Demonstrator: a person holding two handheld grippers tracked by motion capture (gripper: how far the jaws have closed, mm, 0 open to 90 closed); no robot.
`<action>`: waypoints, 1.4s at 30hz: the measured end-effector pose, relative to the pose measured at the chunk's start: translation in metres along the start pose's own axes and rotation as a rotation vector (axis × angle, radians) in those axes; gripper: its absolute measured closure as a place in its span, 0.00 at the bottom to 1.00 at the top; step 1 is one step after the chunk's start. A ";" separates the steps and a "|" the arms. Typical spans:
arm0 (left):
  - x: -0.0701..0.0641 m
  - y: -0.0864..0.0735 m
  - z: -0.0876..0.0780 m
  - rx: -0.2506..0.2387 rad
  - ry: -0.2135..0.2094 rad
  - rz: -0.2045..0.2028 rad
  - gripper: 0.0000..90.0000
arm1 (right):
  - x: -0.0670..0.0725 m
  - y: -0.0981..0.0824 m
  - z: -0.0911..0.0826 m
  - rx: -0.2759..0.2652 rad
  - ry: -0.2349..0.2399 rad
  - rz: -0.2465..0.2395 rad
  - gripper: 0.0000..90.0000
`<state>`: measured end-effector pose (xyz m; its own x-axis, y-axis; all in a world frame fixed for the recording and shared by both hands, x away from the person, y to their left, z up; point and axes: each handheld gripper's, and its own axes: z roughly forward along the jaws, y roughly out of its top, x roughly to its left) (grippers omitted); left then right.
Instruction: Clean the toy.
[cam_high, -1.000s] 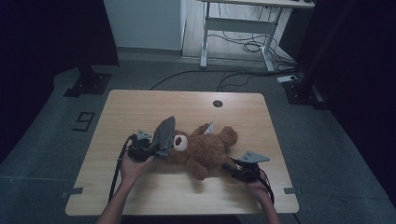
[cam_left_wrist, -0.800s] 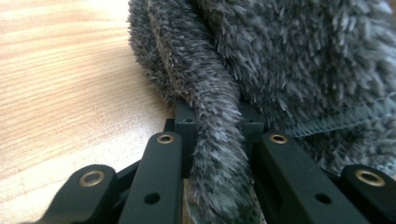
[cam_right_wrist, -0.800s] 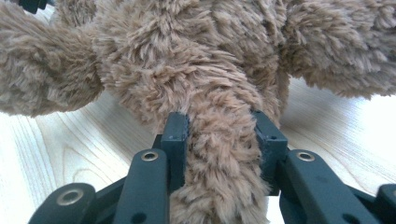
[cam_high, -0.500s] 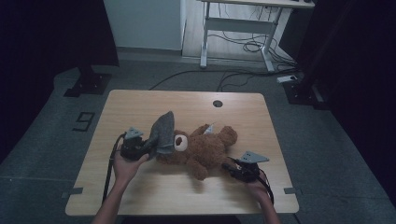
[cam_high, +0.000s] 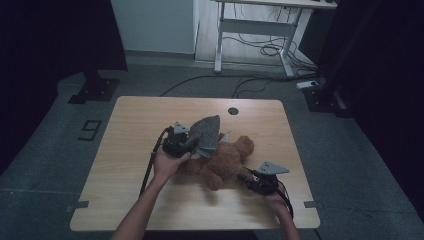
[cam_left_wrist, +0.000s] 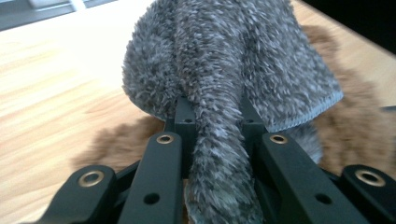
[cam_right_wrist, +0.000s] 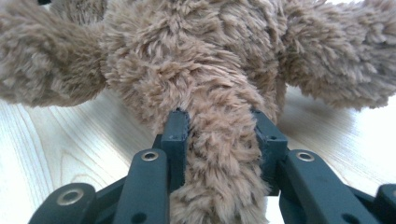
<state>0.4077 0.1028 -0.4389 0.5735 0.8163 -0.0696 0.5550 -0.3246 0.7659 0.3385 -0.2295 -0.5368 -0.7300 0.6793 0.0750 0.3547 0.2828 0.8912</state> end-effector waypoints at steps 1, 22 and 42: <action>0.003 -0.001 0.001 0.006 0.001 -0.010 0.85 | 0.000 0.001 0.000 -0.002 -0.002 -0.004 0.71; 0.065 -0.080 -0.002 0.109 0.079 -0.130 0.85 | 0.003 -0.001 0.002 0.014 0.001 -0.007 0.72; -0.009 -0.052 -0.066 -0.147 -0.101 0.028 0.84 | 0.003 -0.001 0.002 0.010 -0.003 0.001 0.72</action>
<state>0.3337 0.1445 -0.4360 0.6492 0.7534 -0.1047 0.4480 -0.2675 0.8531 0.3373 -0.2267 -0.5382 -0.7281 0.6814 0.0746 0.3613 0.2890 0.8865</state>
